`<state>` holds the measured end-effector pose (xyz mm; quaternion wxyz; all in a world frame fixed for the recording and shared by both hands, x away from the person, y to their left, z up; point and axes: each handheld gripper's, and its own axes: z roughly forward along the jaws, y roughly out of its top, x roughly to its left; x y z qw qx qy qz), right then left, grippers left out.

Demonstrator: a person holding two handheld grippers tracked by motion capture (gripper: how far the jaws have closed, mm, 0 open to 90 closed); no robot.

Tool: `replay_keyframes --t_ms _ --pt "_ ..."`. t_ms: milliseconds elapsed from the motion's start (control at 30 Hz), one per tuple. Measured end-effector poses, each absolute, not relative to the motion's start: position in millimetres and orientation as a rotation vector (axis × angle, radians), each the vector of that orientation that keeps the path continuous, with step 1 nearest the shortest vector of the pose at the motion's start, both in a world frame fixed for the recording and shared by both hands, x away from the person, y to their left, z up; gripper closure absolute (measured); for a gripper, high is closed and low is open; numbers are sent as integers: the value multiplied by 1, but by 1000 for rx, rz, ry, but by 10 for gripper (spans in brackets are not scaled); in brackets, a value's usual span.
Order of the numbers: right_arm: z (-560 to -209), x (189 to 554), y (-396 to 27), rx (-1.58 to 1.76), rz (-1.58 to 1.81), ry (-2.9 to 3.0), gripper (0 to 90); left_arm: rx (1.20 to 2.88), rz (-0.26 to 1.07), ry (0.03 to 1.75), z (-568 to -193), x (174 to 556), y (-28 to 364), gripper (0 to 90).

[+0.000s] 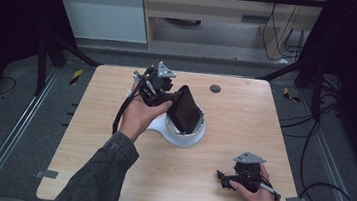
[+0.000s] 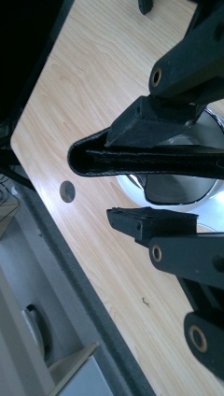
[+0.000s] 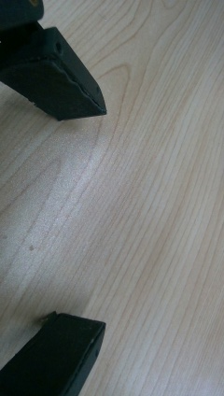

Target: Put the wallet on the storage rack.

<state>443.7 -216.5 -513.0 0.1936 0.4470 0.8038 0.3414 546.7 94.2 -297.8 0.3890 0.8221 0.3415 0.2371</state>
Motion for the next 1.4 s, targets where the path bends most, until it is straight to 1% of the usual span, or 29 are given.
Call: replay_keyframes --t_ms 233,267,300,367,400,467,633,667,700,733,767,933,1133,1267,1400 --pt "-513 444 -215 1260 955 2250 4 2078 626 851 -294 543 95 558" --pt "-513 444 -215 1265 954 2250 4 2072 626 847 -293 542 96 535" --pt "-513 444 -215 1265 954 2250 4 2068 627 844 -292 541 96 535" --pt "-513 444 -215 1258 950 2250 4 2068 628 834 -290 537 96 491" --pt "-513 444 -215 1258 951 2250 4 2067 627 827 -288 535 96 491" --pt "-513 444 -215 1261 953 2249 4 2072 630 812 -286 531 97 459" --pt "-513 444 -215 1261 952 2249 4 2057 593 781 -282 520 96 330" --pt "-513 444 -215 1261 952 2249 4 2056 584 774 -281 518 95 254" --pt "-513 444 -215 1261 952 2249 4 2064 587 765 -281 516 94 254" --pt "-513 444 -215 1260 952 2249 4 2071 596 762 -280 513 93 192" --pt "-513 444 -215 1260 952 2249 4 2069 598 760 -280 510 93 192" --pt "-513 443 -215 1261 953 2249 4 2071 596 722 -281 493 91 111" --pt "-513 443 -214 1260 951 2248 4 2072 601 688 -291 475 96 87" --pt "-513 443 -214 1263 954 2248 4 2076 593 665 -305 460 101 71" --pt "-513 443 -214 1262 953 2248 4 2116 587 650 -325 448 106 56"
